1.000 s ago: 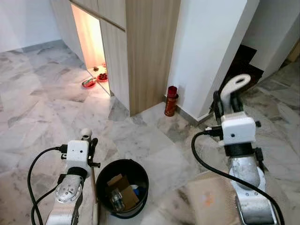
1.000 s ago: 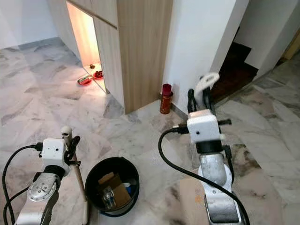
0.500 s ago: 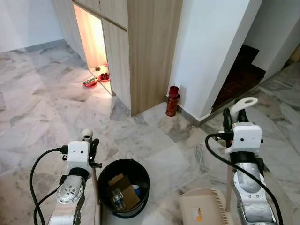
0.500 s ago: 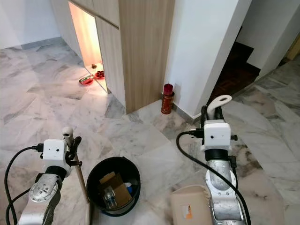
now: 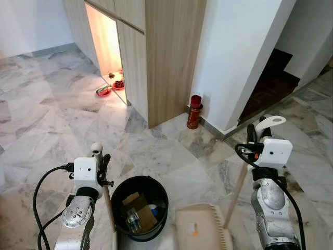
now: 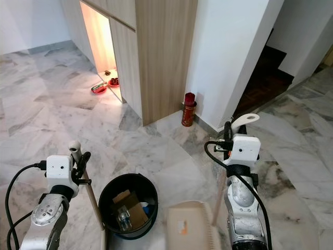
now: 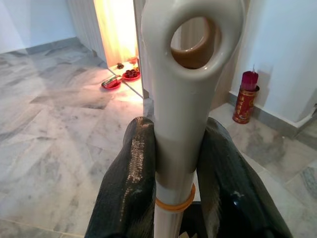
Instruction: Sweep floor
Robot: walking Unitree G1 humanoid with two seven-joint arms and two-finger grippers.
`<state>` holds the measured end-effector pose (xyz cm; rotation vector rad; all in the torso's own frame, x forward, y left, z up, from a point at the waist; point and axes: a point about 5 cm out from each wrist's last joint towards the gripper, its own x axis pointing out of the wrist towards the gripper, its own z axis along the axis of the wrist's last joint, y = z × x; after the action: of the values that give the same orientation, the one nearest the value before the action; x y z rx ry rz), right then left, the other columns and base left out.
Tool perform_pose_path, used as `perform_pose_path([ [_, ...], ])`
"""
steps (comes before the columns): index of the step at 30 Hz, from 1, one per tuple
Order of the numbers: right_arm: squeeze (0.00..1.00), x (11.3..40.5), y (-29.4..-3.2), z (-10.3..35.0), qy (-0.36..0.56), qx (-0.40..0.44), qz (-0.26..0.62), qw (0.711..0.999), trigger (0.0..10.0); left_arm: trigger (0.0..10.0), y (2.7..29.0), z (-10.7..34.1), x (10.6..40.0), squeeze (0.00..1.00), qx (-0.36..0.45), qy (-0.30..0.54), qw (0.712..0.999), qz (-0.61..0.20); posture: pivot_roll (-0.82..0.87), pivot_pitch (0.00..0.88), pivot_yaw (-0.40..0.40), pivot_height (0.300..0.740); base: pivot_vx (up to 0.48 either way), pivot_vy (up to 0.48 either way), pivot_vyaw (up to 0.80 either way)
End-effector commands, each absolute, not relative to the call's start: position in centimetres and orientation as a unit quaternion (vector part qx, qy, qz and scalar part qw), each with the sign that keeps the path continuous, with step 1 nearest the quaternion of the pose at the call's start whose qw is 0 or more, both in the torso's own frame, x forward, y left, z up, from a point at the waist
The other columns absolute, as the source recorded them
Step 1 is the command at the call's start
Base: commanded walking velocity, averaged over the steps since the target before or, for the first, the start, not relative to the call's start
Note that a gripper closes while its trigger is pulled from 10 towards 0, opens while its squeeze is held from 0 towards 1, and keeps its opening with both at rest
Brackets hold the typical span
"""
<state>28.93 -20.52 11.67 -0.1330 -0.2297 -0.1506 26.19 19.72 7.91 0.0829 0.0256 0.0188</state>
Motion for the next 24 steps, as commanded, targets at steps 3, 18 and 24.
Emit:
perform_pose_path([
  [3,0.00,29.41,-20.67,12.57,-0.139,-0.066,-0.075,0.985,10.0,10.0,19.29,8.94,26.31,0.00,0.023,-0.014,1.000,0.000,0.02,0.000,-0.036,0.740,0.000,0.000,0.00],
  [18,0.00,29.53,-20.02,12.51,-0.148,-0.067,-0.063,0.985,10.0,10.0,18.90,9.18,26.33,0.00,0.023,-0.024,0.999,-0.010,0.03,0.000,-0.036,0.740,0.000,0.000,0.00],
  [24,0.00,29.61,-19.85,12.48,-0.149,-0.071,-0.059,0.985,10.0,10.0,18.94,9.16,26.36,0.00,0.023,-0.023,0.999,-0.010,0.03,0.000,-0.040,0.740,0.000,0.000,0.00],
])
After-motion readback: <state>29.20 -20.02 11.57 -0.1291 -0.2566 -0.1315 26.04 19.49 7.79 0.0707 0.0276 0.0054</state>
